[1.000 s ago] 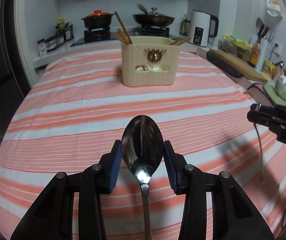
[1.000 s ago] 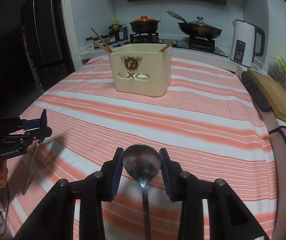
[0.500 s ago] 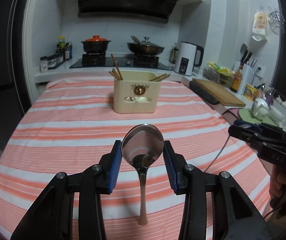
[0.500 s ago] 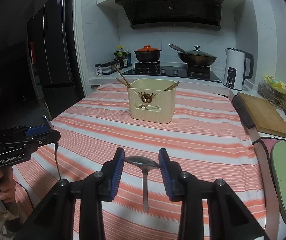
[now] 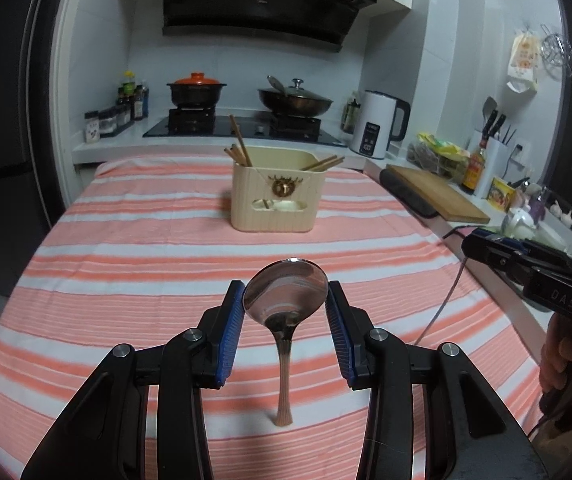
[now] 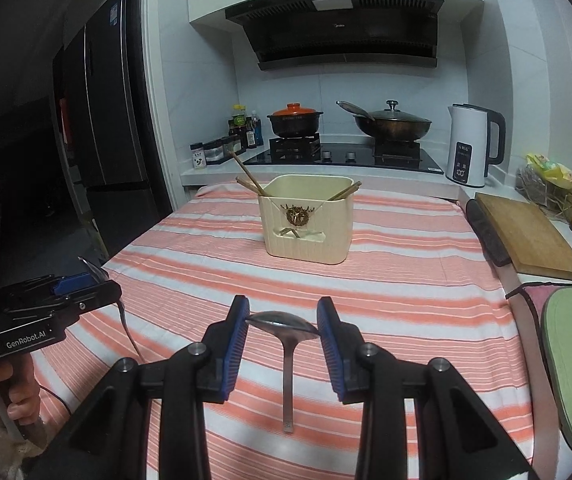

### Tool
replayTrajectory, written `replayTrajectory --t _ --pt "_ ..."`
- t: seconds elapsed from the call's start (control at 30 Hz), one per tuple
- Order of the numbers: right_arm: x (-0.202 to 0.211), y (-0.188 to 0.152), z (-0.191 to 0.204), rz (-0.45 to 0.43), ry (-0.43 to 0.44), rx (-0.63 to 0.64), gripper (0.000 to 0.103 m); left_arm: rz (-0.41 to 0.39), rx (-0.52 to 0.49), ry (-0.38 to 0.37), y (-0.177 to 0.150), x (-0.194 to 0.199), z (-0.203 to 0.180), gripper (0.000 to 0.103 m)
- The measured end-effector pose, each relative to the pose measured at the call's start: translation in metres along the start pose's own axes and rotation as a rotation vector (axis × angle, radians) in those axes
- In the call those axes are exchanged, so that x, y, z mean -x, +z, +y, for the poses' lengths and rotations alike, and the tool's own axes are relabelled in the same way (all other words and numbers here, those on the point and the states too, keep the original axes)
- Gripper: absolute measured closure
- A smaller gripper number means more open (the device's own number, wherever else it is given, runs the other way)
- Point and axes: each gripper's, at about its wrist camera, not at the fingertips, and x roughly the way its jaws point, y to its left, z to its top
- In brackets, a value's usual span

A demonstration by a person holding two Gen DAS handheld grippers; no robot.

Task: Organize utensils
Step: 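Carry the spoon in the right gripper over the holder box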

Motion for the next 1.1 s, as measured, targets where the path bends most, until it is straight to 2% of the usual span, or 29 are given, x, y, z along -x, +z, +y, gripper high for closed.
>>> replayTrajectory --t 0.3,0.57,0.87,1.1 --pt "0.007 0.019 0.000 -0.013 0.026 0.000 0.067 0.016 0.006 -0.033 0.014 -0.001 -0.001 0.062" --pt "-0.003 0.044 -0.001 0.013 0.069 -0.006 0.067 0.067 0.054 -0.096 0.051 -0.013 0.004 0.062" --pt "-0.039 0.093 -0.012 0.047 0.089 -0.016 0.067 0.066 0.034 -0.122 0.118 -0.037 -0.001 0.062" --pt "-0.077 0.158 -0.030 0.004 0.080 -0.037 0.067 -0.028 0.003 -0.099 0.202 -0.059 -0.003 0.062"
